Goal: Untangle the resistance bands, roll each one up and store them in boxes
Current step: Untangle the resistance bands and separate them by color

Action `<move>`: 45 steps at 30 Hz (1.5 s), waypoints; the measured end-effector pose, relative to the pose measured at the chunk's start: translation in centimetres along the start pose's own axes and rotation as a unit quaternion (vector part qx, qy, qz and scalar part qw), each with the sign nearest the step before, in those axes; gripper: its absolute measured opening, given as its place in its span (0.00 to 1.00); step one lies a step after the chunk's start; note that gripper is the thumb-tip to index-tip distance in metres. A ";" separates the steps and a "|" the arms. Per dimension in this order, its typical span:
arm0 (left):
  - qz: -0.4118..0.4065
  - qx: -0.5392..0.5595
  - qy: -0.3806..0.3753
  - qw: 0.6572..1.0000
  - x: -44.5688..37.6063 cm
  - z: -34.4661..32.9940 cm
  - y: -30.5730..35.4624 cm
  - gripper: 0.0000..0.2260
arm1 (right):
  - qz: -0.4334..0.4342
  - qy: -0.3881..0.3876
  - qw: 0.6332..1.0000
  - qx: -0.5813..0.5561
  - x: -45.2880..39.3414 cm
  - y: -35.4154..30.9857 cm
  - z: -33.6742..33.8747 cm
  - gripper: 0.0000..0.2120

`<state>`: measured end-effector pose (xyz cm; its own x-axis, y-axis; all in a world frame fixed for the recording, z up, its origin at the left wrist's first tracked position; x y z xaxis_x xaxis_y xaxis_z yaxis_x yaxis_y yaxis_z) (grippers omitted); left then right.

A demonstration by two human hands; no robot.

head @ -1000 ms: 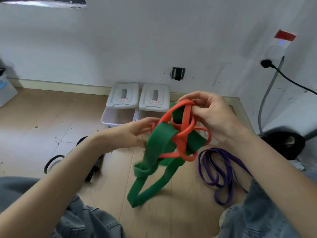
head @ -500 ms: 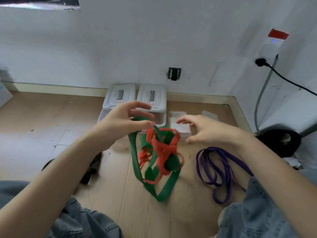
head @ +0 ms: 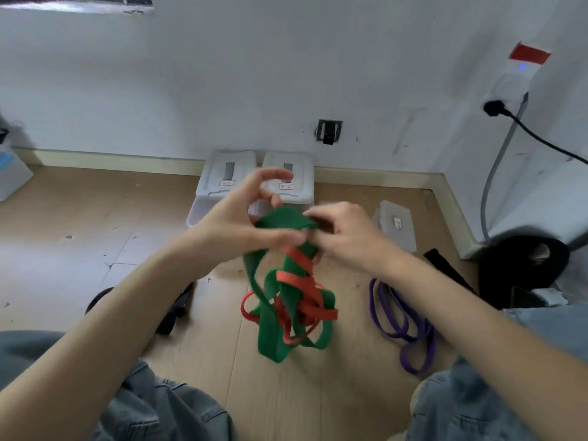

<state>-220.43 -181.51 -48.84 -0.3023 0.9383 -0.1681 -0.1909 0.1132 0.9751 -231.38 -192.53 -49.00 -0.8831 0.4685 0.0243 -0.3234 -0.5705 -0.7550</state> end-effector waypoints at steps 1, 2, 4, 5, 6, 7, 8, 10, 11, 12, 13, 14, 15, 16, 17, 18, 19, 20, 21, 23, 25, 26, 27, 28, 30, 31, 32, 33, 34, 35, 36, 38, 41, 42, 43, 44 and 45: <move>0.033 -0.038 -0.026 0.998 0.3 -0.5 -1.0 0.33 | -0.020 0.035 0.999 -0.034 -0.3 0.2 1.0 0.06; 0.062 -0.069 -0.063 0.994 0.7 -1.2 -2.2 0.33 | -0.044 0.056 0.993 -0.092 -0.5 0.5 2.1 0.06; 0.086 -0.101 -0.126 0.983 1.2 -2.8 -4.1 0.30 | -0.077 0.078 0.971 -0.214 -0.7 1.0 3.7 0.08; 0.089 -0.109 -0.135 0.981 1.1 -3.0 -4.6 0.27 | -0.086 0.090 0.958 -0.259 -0.7 1.1 4.1 0.08; 0.094 -0.119 -0.131 0.980 0.9 -2.7 -4.6 0.24 | -0.092 0.104 0.944 -0.298 -0.7 1.4 4.5 0.08; 0.099 -0.135 -0.112 0.979 0.7 -2.0 -4.2 0.19 | -0.098 0.121 0.933 -0.325 -0.6 1.7 5.0 0.08; 0.098 -0.144 -0.079 0.982 0.4 -1.1 -3.4 0.15 | -0.105 0.136 0.930 -0.326 -0.6 2.0 5.5 0.08; 0.064 -0.095 0.002 0.993 -0.1 0.6 -0.9 0.11 | -0.130 0.123 0.958 -0.224 -0.7 2.5 6.1 0.05; 0.025 -0.046 0.030 0.998 -0.3 1.1 0.8 0.11 | -0.145 0.079 0.978 -0.124 -0.7 2.7 6.1 0.04; -0.020 -0.002 0.042 0.999 -0.4 1.3 2.6 0.10 | -0.158 0.014 0.987 -0.017 -0.5 2.8 5.6 0.09; -0.059 0.024 0.040 0.997 -0.6 1.0 4.2 0.09 | -0.161 -0.050 0.983 0.070 -0.1 3.0 4.9 0.21; -0.085 0.020 0.027 0.996 -0.7 0.6 5.3 0.09 | -0.147 -0.095 0.979 0.109 0.1 2.8 4.1 0.33; -0.097 0.002 0.009 0.995 -0.9 -0.2 5.9 0.09 | -0.125 -0.121 0.981 0.088 0.4 2.1 3.2 0.39; -0.098 -0.021 -0.012 0.995 -1.1 -0.9 6.1 0.09 | -0.091 -0.137 0.986 0.038 0.8 1.2 2.4 0.39; -0.091 -0.052 -0.038 0.994 -1.3 -1.6 6.0 0.09 | -0.054 -0.145 0.988 -0.012 0.9 0.6 1.7 0.31; -0.077 -0.085 -0.067 0.991 -1.3 -2.1 5.4 0.10 | -0.035 -0.145 0.988 -0.038 0.8 0.4 1.1 0.21; -0.063 -0.120 -0.087 0.987 -1.4 -2.2 4.5 0.11 | -0.031 -0.140 0.988 -0.058 0.8 0.2 1.0 0.11; -0.053 -0.155 -0.091 0.982 -1.5 -1.9 3.4 0.11 | -0.037 -0.126 0.988 -0.083 0.7 0.1 1.1 0.06; -0.048 -0.190 -0.085 0.977 -1.4 -1.4 2.3 0.10 | -0.050 -0.105 0.986 -0.119 0.6 0.2 1.6 0.03; -0.005 -0.264 -0.084 0.961 -0.9 -0.5 -0.7 0.09 | -0.080 -0.059 0.967 -0.234 0.4 0.3 2.8 0.05; 0.079 -0.333 -0.160 0.926 0.5 -0.9 -4.2 0.07 | -0.088 -0.018 0.930 -0.355 0.0 0.4 4.2 0.07; 0.112 -0.334 -0.199 0.914 1.1 -1.4 -5.5 0.06 | -0.088 0.004 0.909 -0.408 -0.1 0.5 4.9 0.07; 0.133 -0.316 -0.215 0.914 1.5 -1.8 -5.8 0.05 | -0.088 0.021 0.894 -0.439 -0.2 0.7 5.5 0.06; 0.145 -0.277 -0.198 0.929 1.4 -1.7 -5.2 0.07 | -0.094 0.029 0.894 -0.436 -0.3 1.1 6.0 0.05; 0.126 -0.144 -0.084 0.978 0.3 -0.7 -1.8 0.12 | -0.130 -0.011 0.946 -0.297 -0.2 1.9 6.0 0.03; 0.093 -0.065 -0.016 0.993 -0.1 0.1 0.3 0.12 | -0.154 -0.057 0.971 -0.176 0.0 2.4 5.4 0.08; 0.060 0.010 0.040 0.997 -0.5 0.9 2.1 0.13 | -0.178 -0.110 0.976 -0.060 0.2 3.1 4.5 0.15; 0.041 0.087 0.077 0.992 -0.8 1.3 3.6 0.13 | -0.201 -0.154 0.967 0.022 0.5 3.7 3.7 0.24; 0.034 0.152 0.097 0.983 -1.0 1.4 4.5 0.13 | -0.212 -0.181 0.959 0.059 0.8 3.9 3.0 0.35; 0.038 0.197 0.107 0.974 -1.2 1.1 4.9 0.13 | -0.199 -0.204 0.957 0.050 1.1 3.5 2.4 0.42; 0.048 0.226 0.115 0.966 -1.5 0.7 4.9 0.12 | -0.169 -0.241 0.956 0.010 1.4 2.8 1.8 0.44; 0.068 0.277 0.119 0.951 -2.1 -0.3 4.5 0.11 | -0.111 -0.341 0.929 -0.088 2.1 1.6 0.3 0.38; 0.055 0.363 0.100 0.925 -2.3 -0.4 4.1 0.12 | -0.066 -0.289 0.946 -0.133 2.5 0.1 -1.9 0.17; 0.048 0.384 0.090 0.918 -2.2 0.1 3.8 0.13 | -0.066 -0.220 0.961 -0.154 2.1 -0.2 -1.9 0.11; 0.048 0.390 0.076 0.916 -2.2 0.2 3.3 0.14 | -0.068 -0.156 0.967 -0.192 1.7 -0.6 -1.4 0.08; 0.057 0.351 0.052 0.933 -2.0 0.2 2.4 0.16 | -0.064 -0.108 0.962 -0.242 1.2 -0.8 -0.4 0.06; 0.074 0.265 0.010 0.961 -1.5 -0.4 1.3 0.16 | -0.060 -0.076 0.949 -0.300 0.8 -1.0 0.7 0.06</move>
<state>-220.63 -182.93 -47.39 -0.3089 0.9509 -0.0184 0.3566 0.1337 0.9246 -231.99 -192.06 -47.74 -0.9060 0.3768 0.1928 -0.2127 -0.0116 -0.9770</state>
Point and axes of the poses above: each hand's wrist, its own x-axis away from the middle knuckle, its own z-axis out of the back of the hand, y = z × x, the point moved 4 cm from there along -x, towards the middle knuckle, and after that the axes turned 10 degrees about -z, right-handed, at the moved point
